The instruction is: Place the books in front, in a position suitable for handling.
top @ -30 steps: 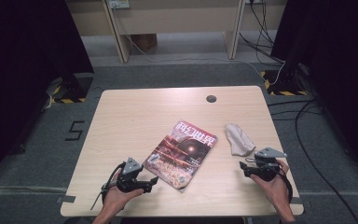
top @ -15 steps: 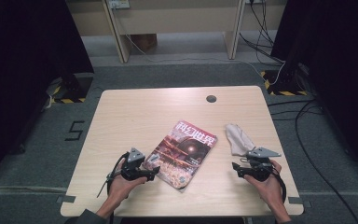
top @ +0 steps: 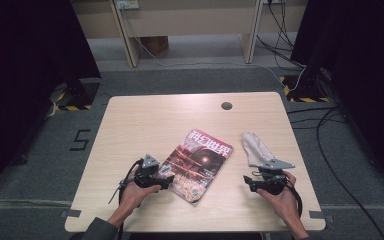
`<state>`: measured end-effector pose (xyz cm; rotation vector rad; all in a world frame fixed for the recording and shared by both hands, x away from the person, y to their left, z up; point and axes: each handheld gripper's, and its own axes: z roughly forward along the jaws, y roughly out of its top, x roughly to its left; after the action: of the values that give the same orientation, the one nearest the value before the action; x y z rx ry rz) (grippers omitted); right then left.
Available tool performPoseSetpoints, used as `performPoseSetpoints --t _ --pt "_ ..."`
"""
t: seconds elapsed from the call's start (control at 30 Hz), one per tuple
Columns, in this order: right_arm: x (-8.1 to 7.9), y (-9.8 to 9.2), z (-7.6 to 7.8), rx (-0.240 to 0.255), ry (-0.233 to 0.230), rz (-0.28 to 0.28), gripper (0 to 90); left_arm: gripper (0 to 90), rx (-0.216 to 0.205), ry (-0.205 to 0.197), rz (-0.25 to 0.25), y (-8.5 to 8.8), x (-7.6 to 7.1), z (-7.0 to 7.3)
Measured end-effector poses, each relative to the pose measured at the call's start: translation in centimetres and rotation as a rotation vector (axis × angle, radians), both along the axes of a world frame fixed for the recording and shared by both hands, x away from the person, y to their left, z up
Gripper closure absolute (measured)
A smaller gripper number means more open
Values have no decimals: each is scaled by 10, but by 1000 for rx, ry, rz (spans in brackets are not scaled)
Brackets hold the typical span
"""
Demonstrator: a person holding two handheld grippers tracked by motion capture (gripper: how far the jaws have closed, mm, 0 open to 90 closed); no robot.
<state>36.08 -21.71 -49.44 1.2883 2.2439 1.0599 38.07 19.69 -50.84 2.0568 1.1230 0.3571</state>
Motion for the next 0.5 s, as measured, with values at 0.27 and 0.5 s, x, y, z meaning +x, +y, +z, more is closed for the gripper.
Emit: performPoseSetpoints --t 0.27,0.5 --pt "0 1 -1 -3 0 7 296 202 5 12 18 4 4 -3" --pt "0 1 -1 -2 1 6 296 191 18 32 4 1 2 -4"
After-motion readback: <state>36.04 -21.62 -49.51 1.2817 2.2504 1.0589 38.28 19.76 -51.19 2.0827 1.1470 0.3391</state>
